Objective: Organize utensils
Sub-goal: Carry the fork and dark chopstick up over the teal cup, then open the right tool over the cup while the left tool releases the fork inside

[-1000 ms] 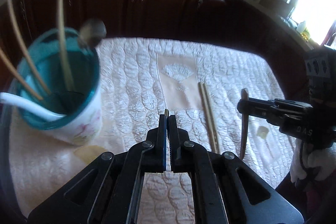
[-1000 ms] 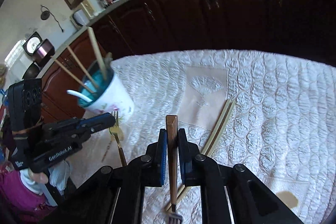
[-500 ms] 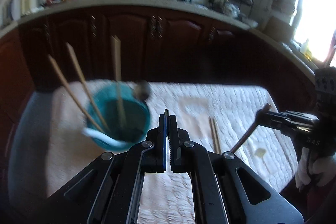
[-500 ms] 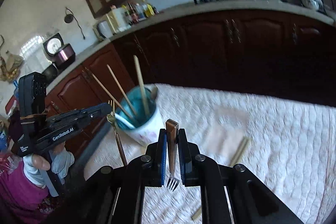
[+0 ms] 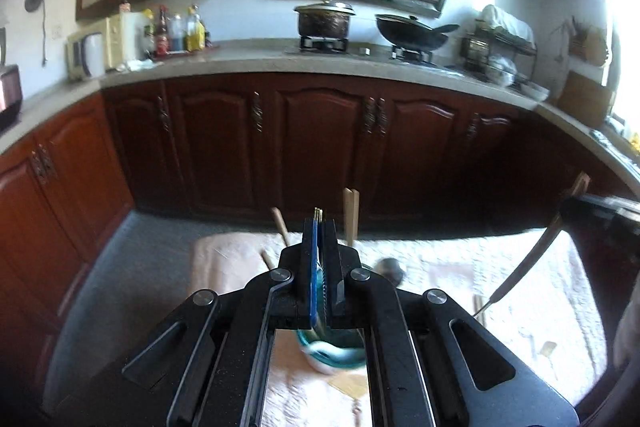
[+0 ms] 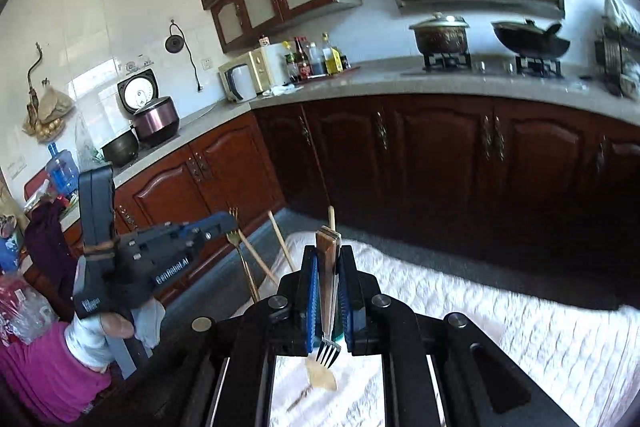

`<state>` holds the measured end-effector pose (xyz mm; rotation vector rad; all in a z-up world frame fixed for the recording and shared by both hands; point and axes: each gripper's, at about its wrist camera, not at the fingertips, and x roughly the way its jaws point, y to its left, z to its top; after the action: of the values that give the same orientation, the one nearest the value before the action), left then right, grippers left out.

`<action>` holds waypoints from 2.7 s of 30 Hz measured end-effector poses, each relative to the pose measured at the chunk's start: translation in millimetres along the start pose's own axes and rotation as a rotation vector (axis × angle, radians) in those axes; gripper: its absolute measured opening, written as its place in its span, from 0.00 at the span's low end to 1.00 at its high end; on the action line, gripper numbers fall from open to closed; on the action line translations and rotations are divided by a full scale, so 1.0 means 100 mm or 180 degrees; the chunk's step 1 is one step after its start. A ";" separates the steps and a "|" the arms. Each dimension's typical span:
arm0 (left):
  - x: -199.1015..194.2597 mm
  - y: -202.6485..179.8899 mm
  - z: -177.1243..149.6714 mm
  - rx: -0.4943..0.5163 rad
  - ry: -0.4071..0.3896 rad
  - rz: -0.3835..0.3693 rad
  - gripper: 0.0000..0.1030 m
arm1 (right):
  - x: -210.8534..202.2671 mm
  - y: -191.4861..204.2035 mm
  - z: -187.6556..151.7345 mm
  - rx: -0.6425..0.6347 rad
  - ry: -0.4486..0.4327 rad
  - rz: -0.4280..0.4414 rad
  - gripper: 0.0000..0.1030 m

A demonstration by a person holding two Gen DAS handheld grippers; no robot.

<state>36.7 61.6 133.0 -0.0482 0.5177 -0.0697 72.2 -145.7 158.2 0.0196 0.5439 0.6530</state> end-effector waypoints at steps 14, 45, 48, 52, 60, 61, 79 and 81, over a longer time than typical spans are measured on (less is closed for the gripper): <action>0.46 0.09 -0.04 0.0000 0.0011 0.0404 0.01 | 0.63 0.04 0.11 -0.0077 0.0124 -0.0153 0.09; 1.02 -0.13 -0.47 0.0444 0.0316 0.0667 0.01 | 1.50 -0.04 -0.27 0.0001 0.0722 -0.0008 0.10; 1.05 -0.14 -0.51 0.0444 0.0383 0.0652 0.01 | 1.53 -0.09 -0.29 0.0087 0.0764 0.0018 0.09; 1.08 -0.15 -0.55 0.0434 0.0469 0.0634 0.01 | 1.52 -0.10 -0.32 0.0136 0.0775 0.0037 0.11; 1.11 -0.15 -0.55 0.0393 0.0531 0.0606 0.01 | 1.43 -0.13 -0.32 0.0235 0.0718 0.0044 0.23; 1.11 -0.15 -0.55 0.0381 0.0536 0.0603 0.01 | 1.41 -0.14 -0.32 0.0247 0.0705 0.0042 0.24; 0.90 -0.15 -0.50 0.0177 0.0596 0.0418 0.32 | 1.09 -0.20 -0.32 0.0362 0.0517 -0.0006 0.30; 0.85 -0.15 -0.47 0.0160 0.0571 0.0399 0.35 | 1.05 -0.19 -0.31 0.0365 0.0489 -0.0010 0.31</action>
<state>86.3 38.7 50.9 0.0401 0.6968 0.0360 136.6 -104.3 78.2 0.0766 0.7292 0.6227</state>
